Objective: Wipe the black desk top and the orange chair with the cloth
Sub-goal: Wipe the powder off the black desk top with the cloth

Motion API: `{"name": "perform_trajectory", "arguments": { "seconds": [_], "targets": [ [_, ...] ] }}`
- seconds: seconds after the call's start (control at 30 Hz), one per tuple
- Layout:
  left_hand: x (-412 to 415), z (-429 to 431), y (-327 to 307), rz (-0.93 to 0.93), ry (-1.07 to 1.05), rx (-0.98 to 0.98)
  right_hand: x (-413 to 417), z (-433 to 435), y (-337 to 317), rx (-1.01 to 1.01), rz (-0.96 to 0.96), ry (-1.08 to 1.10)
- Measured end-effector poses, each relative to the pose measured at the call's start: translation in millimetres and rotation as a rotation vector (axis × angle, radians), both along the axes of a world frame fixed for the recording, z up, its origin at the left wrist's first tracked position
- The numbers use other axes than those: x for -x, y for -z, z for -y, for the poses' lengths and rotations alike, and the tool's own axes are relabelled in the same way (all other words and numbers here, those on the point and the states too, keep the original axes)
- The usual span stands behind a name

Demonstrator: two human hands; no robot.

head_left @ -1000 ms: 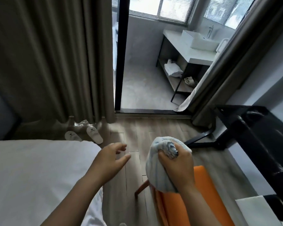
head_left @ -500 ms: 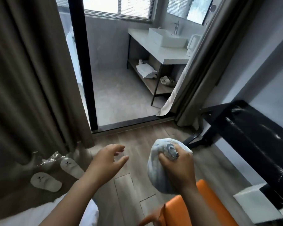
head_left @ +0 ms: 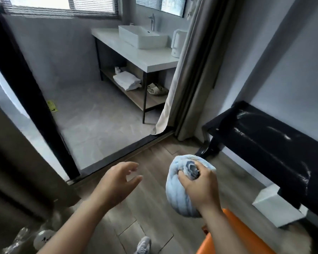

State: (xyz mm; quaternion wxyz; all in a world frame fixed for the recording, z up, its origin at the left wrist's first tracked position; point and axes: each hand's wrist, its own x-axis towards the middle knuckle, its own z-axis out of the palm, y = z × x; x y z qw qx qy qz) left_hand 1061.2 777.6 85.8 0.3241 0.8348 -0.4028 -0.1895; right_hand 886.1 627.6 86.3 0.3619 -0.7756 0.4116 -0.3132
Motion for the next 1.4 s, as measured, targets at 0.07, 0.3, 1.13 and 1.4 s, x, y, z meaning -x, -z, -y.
{"name": "perform_trajectory", "arguments": {
  "seconds": [0.07, 0.3, 1.13, 1.4],
  "targets": [
    [-22.2, 35.6, -1.4, 0.027, 0.030, -0.012, -17.4, 28.5, 2.5, -0.004, 0.027, 0.022],
    [-76.3, 157.0, -9.4, 0.124, 0.191, -0.060, -52.2, 122.0, 1.1, 0.013, 0.037, 0.154],
    [-56.3, 539.7, -14.1, 0.074, 1.114, -0.033, -20.8, 294.0, -7.6, -0.074, -0.058, 1.126],
    [20.5, 638.9, 1.0, 0.016, 1.178, -0.043, 46.7, 378.4, 4.5, -0.089, -0.053, 1.187]
  ]
}}
